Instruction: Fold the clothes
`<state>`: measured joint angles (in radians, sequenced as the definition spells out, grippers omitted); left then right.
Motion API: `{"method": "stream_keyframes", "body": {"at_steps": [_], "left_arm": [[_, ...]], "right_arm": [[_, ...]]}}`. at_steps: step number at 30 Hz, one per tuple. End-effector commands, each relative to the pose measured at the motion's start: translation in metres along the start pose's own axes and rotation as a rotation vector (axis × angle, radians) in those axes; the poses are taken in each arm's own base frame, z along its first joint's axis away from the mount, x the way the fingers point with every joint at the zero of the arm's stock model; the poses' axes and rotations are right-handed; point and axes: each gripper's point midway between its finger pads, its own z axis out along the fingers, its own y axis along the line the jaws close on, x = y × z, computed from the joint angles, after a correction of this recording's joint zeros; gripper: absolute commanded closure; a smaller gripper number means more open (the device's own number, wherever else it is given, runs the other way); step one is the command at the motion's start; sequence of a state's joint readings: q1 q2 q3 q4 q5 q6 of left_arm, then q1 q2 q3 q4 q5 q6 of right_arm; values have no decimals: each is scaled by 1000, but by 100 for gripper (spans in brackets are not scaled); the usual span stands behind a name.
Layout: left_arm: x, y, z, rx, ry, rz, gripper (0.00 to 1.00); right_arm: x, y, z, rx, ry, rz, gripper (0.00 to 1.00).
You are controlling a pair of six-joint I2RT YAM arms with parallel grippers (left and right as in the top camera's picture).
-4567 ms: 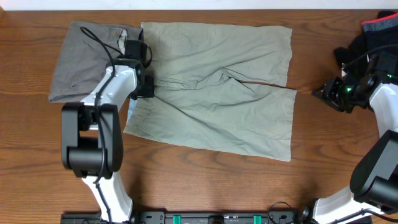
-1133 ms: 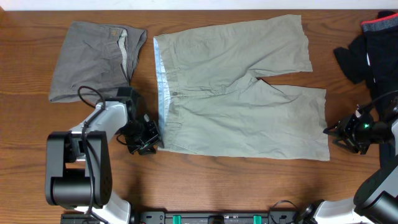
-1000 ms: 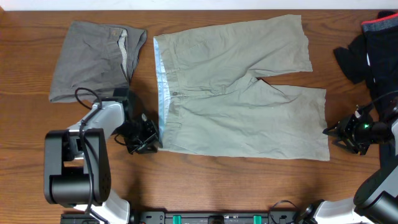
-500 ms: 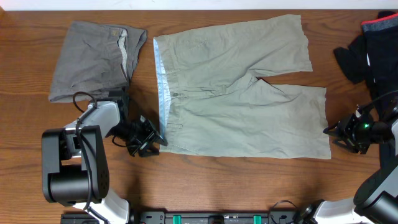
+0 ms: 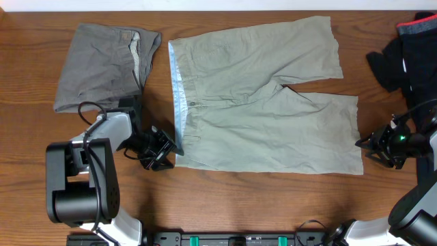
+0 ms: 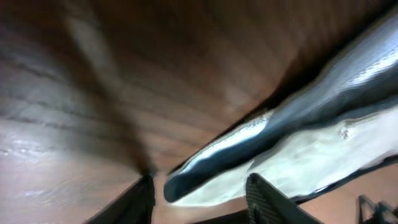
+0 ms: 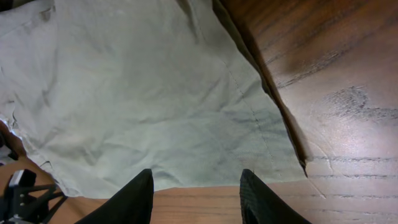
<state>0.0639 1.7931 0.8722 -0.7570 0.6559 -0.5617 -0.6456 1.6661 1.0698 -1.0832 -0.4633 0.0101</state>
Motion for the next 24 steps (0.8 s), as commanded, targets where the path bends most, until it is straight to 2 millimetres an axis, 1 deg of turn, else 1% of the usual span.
{"method": "stream_keyframes", "body": {"at_steps": [1,2,5,11,13,14,15,16,18,21,24], "left_arm": [[1,19,15,-51,-7,-123,62],[4,21,18,-53,3,-135,65],[13,21,22,-34,41,-145,66],[12,19,22,-24,39,-136,67],[17,20,22,-28,61,-142,67],[20,21,22,-30,74,-140,66],[25,22,21,-30,93,-134,59],[28,23,21,-35,107,-139,55],[29,24,21,-39,112,-144,53],[29,24,21,-38,111,-142,46],[25,22,21,-33,93,-130,44]], "right_arm": [[-2,4,-4,-17,-14,-21,57],[-2,4,-4,-17,-14,-21,57],[-3,4,-4,-16,-17,-23,57],[-5,5,-4,-17,-24,-26,57],[-5,4,-4,-16,-24,-26,57],[-5,4,-4,-16,-24,-26,57],[-5,4,-4,-16,-24,-26,57],[-5,4,-4,-17,-24,-26,57],[-5,5,-4,-17,-25,-27,57],[-5,5,-4,-17,-27,-28,57],[-5,5,-4,-17,-27,-27,57]]}}
